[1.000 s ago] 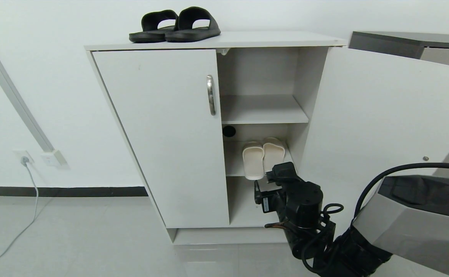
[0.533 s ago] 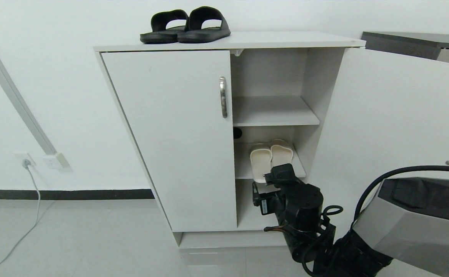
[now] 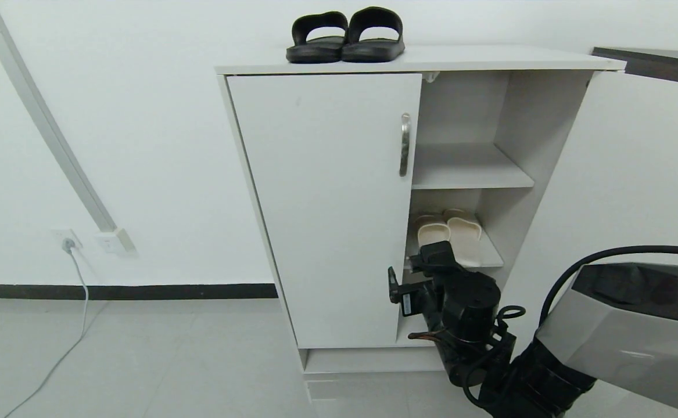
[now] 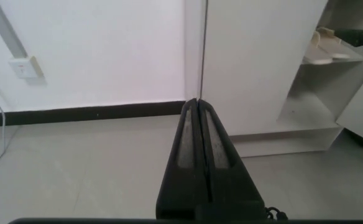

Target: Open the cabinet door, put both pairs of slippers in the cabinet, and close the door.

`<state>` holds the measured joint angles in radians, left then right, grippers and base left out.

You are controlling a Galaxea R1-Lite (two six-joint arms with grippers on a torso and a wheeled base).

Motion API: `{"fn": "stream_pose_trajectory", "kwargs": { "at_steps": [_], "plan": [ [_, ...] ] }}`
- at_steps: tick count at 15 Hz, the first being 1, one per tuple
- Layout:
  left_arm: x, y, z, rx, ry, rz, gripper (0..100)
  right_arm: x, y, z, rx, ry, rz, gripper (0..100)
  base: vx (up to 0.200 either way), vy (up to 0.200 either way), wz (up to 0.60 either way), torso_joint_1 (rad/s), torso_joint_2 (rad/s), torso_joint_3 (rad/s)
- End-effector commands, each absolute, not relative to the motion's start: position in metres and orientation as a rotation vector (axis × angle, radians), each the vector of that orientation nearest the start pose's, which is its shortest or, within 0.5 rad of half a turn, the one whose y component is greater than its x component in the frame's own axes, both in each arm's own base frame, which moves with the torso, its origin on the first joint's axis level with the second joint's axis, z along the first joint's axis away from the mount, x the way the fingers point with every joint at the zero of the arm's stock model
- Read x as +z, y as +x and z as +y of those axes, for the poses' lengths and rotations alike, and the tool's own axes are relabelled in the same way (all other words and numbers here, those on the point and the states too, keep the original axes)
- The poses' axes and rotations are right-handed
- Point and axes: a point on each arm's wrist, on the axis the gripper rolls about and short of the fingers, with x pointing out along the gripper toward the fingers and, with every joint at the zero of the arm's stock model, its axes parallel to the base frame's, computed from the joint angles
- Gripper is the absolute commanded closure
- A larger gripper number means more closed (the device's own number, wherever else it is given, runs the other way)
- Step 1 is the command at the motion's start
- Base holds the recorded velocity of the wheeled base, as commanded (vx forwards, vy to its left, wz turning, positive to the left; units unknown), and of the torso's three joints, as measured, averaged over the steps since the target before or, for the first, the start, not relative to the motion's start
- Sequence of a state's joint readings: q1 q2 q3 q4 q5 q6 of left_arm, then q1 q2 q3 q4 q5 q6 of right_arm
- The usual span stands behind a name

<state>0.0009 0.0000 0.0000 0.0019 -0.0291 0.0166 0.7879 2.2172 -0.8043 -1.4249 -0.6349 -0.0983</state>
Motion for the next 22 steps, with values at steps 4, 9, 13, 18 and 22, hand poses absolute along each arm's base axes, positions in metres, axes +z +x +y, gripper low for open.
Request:
{"fn": "stream_pose_trajectory", "kwargs": {
  "at_steps": [4, 9, 13, 18, 22],
  "plan": [
    [0.0754, -0.0227, -0.0006, -0.025, 0.008, 0.003, 100, 0.0816, 0.2758, 0.2555, 0.211, -0.110, -0.056, 0, 0.000, 0.100, 0.00, 0.001, 0.00, 0.001],
    [0.0754, -0.0227, -0.0006, -0.025, 0.009, 0.003, 100, 0.0786, 0.2742, 0.2544, 0.229, -0.122, -0.048, 0, 0.000, 0.000, 0.00, 0.000, 0.00, 0.000],
    [0.0754, -0.0227, -0.0006, -0.025, 0.009, 0.003, 100, 0.0790, 0.2744, 0.2554, 0.230, -0.128, -0.052, 0, 0.000, 0.000, 0.00, 0.000, 0.00, 0.000],
    [0.0754, -0.0227, -0.0006, -0.025, 0.009, 0.003, 100, 0.0790, 0.2745, 0.2547, 0.228, -0.128, -0.058, 0, 0.000, 0.000, 0.00, 0.000, 0.00, 0.000],
    [0.0754, -0.0227, -0.0006, -0.023, 0.009, 0.003, 100, 0.0787, 0.2755, 0.2541, 0.225, -0.128, -0.058, 0, 0.000, 0.000, 0.00, 0.005, -0.12, -0.217]
  ]
}}
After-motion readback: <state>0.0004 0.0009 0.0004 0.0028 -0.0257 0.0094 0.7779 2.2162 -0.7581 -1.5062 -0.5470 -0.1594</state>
